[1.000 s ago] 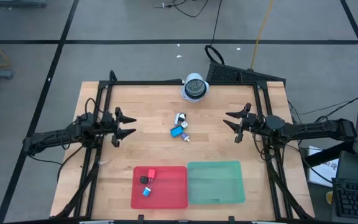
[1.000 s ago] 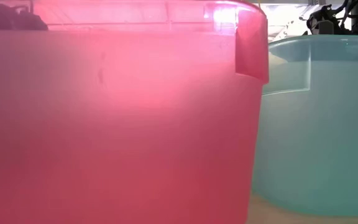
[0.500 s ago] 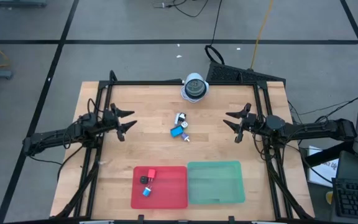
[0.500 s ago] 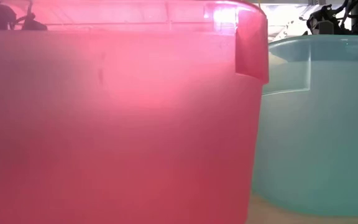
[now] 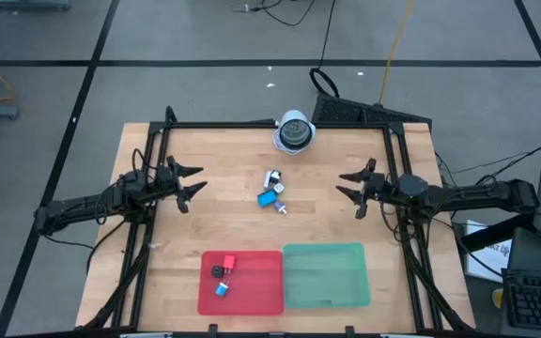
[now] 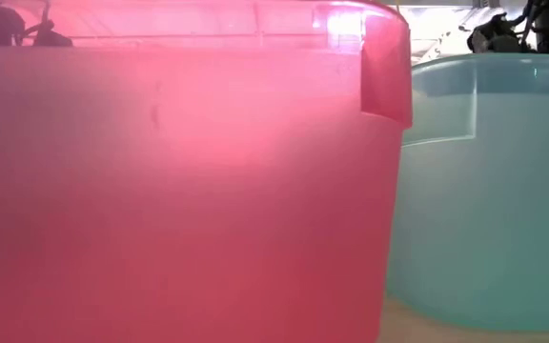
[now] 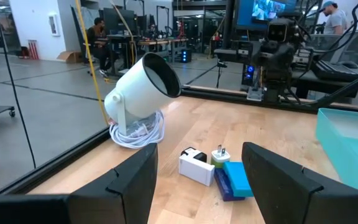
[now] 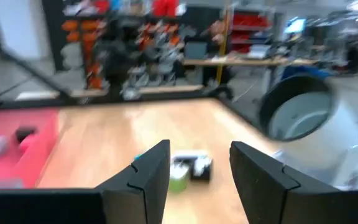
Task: Pick & Place Office items
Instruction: Put the blue digital clock into the blue bin
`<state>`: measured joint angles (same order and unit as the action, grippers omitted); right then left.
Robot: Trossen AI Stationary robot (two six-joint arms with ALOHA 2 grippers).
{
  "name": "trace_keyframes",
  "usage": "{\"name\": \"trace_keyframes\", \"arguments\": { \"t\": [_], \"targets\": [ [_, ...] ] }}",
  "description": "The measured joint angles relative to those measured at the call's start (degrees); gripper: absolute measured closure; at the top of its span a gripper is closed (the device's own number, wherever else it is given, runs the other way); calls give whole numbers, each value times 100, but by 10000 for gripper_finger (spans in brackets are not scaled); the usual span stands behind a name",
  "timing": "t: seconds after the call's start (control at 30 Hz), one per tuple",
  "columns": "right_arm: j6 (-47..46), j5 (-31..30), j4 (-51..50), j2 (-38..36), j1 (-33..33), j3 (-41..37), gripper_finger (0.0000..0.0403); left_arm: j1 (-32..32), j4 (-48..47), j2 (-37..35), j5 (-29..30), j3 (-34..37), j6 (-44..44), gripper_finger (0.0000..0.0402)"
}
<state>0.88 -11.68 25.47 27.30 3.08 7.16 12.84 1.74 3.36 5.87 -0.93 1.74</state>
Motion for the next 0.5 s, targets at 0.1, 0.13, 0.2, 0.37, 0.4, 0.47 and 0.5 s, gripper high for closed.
{"name": "trace_keyframes", "arguments": {
  "t": [0.1,0.13,0.2,0.37,0.4,0.47,0.5],
  "targets": [
    [-40,212,-291,-99,72,0,248,0,-2,0,2,0,-1,165],
    [-64,284,-364,-149,116,0,248,0,0,0,2,0,-1,165],
    [-103,301,-526,-279,205,0,248,0,9,0,4,0,-1,165],
    [-209,380,-1005,-751,343,0,248,0,15,0,11,0,-1,165],
    [-229,437,-1094,-859,348,0,248,0,17,0,13,0,-1,165],
    [-318,454,-1254,-1073,346,-11,249,0,19,0,13,0,-1,165],
    [-338,452,-1250,-1176,348,-51,251,0,22,0,15,0,-1,165]
  ]
}}
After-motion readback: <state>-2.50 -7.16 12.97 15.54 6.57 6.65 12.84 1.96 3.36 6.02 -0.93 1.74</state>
